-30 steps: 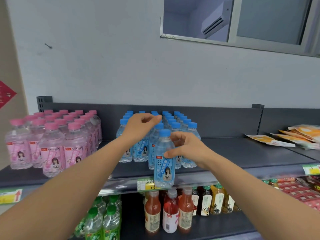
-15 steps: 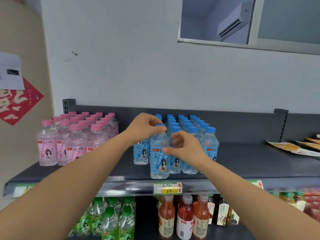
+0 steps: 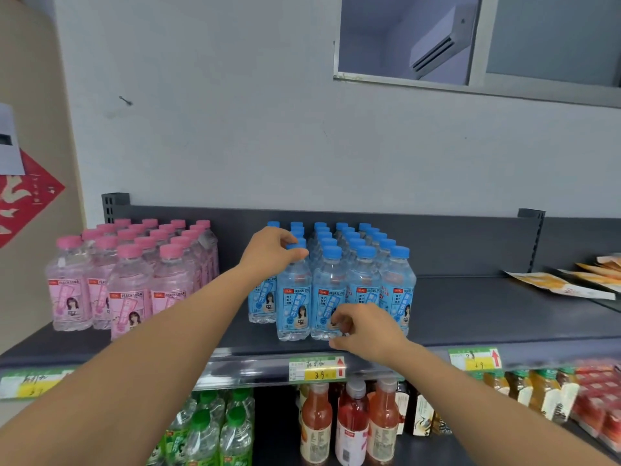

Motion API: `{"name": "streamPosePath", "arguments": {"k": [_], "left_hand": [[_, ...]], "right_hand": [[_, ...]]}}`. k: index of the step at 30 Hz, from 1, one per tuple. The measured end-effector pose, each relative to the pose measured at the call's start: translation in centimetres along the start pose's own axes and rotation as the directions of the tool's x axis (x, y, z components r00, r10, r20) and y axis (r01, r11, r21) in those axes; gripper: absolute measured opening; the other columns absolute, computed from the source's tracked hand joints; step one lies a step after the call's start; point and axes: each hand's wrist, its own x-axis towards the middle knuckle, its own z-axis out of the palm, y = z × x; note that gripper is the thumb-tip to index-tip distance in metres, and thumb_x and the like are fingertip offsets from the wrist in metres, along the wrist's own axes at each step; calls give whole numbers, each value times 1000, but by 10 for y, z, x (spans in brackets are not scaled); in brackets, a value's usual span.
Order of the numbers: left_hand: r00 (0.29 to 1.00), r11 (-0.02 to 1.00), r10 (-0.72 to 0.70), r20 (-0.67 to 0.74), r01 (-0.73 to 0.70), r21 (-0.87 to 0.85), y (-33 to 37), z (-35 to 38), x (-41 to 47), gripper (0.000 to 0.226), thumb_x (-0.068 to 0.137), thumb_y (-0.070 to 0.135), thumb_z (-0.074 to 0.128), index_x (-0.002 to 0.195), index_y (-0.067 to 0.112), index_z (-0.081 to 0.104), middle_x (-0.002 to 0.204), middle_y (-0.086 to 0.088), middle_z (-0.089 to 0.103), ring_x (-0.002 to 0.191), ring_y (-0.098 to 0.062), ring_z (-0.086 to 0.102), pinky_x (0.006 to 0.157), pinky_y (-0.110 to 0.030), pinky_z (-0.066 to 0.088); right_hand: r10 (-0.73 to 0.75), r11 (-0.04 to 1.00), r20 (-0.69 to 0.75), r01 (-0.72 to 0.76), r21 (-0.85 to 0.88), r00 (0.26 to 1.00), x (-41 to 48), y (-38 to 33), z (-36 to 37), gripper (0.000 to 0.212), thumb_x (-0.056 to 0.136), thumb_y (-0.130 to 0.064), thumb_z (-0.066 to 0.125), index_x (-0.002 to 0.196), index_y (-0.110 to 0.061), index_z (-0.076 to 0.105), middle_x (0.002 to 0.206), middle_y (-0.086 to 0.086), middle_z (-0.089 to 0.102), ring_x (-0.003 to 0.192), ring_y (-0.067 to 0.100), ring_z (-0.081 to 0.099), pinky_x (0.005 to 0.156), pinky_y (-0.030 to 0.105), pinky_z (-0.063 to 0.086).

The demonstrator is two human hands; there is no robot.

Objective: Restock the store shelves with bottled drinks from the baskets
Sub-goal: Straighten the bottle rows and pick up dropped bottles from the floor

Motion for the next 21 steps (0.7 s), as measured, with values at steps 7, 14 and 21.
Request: {"name": "streamPosePath", "arguments": {"k": [7,14,21], "left_hand": [[1000,1000,-3,-1,3,-2,-4,5,1,44,84,30,71,123,12,61,123,-3,63,110,-14,57,90,-25,43],[999,999,-2,-41,4,44,0,6,-13,54,87,34,68,134,13,53,132,-4,58,117,-16,54,95,-27,41],[997,986,47,-63,-36,164,-2,14,-57,70,88,32,66,147,17,32,141,-8,44,129,-22,43,106,-35,35]], "right_hand": [[-12,1000,-18,12,-2,1000,0,5,5,36,82,-36,72,113,-22,63,95,-9,60,90,13,60,79,31,53],[-5,1000,-31,6,22,1000,-5,10,6,37,81,-35,73,115,-22,63,94,-8,61,88,13,59,79,31,51],[-49,998,-124,44,-41,991,-25,11,22,38,84,-34,70,118,-19,62,114,2,61,107,21,56,87,36,50]]}}
